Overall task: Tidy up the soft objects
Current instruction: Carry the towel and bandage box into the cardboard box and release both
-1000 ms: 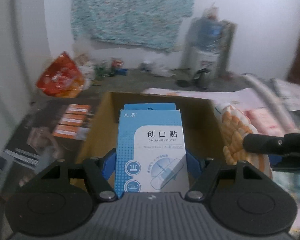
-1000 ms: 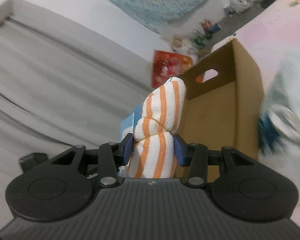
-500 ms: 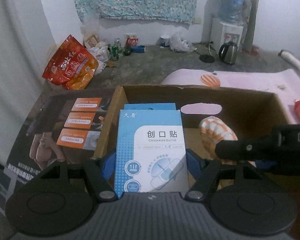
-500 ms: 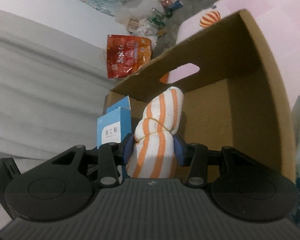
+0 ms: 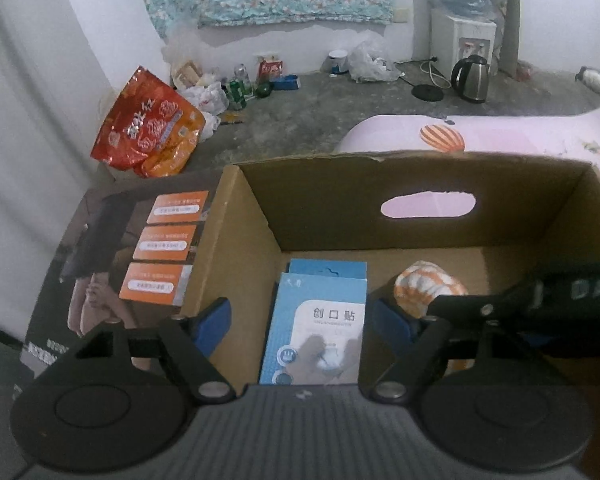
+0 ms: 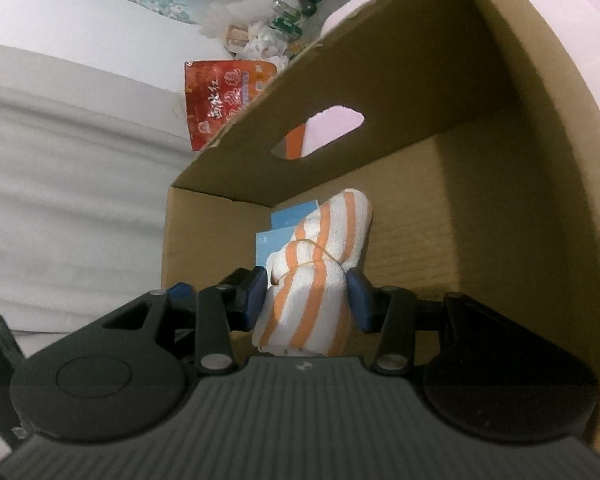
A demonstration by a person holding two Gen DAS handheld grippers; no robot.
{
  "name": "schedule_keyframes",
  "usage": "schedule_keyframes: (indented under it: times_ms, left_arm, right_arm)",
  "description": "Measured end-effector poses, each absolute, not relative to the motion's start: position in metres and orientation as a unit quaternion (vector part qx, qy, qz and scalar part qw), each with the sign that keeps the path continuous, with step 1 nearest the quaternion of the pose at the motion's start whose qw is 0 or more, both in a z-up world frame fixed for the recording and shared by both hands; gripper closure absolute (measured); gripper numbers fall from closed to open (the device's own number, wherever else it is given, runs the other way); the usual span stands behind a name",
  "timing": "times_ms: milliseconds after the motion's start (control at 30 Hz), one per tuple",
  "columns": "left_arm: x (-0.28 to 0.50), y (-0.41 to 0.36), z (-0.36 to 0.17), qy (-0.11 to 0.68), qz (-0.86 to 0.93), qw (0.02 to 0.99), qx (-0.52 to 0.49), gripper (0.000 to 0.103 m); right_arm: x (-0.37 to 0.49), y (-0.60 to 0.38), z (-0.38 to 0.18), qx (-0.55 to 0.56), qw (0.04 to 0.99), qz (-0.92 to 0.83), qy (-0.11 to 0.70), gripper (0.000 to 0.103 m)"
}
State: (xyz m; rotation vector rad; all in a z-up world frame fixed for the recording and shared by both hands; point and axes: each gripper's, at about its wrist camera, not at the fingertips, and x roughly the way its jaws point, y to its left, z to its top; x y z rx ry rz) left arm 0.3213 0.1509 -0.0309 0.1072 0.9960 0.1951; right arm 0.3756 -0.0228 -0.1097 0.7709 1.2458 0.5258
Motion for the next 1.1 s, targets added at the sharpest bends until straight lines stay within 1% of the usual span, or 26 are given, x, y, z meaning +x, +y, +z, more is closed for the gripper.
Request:
schedule_keyframes:
  times_ms: [100, 267, 467, 533, 633, 700, 767, 833, 933, 1000, 1100]
  left_arm:
    - [0.314, 0.157, -0.020, 0.477, 0.091, 0.874, 0.032, 0.022]
    - [0.297, 0.170, -0.002, 0.457, 0.088, 0.885, -0.014, 0.014]
    - [0.287, 0.178, 0.003, 0.454, 0.098, 0.885, -0.023, 0.014]
    - [0.282, 0.179, 0.005, 0.452, 0.094, 0.887, -0.031, 0.014]
    - [0.275, 0.180, 0.009, 0.446, 0.092, 0.890, -0.036, 0.014]
    - [0.270, 0.179, 0.013, 0.440, 0.090, 0.893, -0.038, 0.014]
    - [0.264, 0.178, 0.017, 0.436, 0.087, 0.895, -0.043, 0.014]
    - [0.257, 0.177, 0.021, 0.431, 0.081, 0.898, -0.046, 0.014]
    - [0.240, 0.173, 0.032, 0.417, 0.070, 0.905, -0.049, 0.014]
    - [0.224, 0.169, 0.042, 0.400, 0.058, 0.913, -0.054, 0.011]
    - [0.195, 0.160, 0.055, 0.371, 0.024, 0.926, -0.070, 0.007]
  right_arm:
    - [0.379, -0.020, -0.113, 0.350, 0.707, 0.229, 0.570, 0.059]
    - [0.383, -0.012, -0.123, 0.357, 0.696, 0.221, 0.583, 0.059]
    - [0.386, 0.001, -0.143, 0.413, 0.652, 0.217, 0.598, 0.055]
    - [0.386, 0.003, -0.140, 0.411, 0.657, 0.214, 0.595, 0.054]
    - [0.383, -0.005, -0.132, 0.416, 0.666, 0.213, 0.581, 0.053]
    - [0.381, -0.012, -0.125, 0.422, 0.674, 0.212, 0.569, 0.048]
    - [0.379, -0.019, -0.117, 0.428, 0.678, 0.217, 0.557, 0.047]
    - [0.376, -0.028, -0.106, 0.438, 0.677, 0.230, 0.545, 0.046]
    - [0.364, -0.049, -0.080, 0.464, 0.676, 0.266, 0.507, 0.044]
    - [0.350, -0.070, -0.063, 0.487, 0.674, 0.293, 0.473, 0.037]
    - [0.318, -0.100, -0.041, 0.513, 0.667, 0.332, 0.427, 0.032]
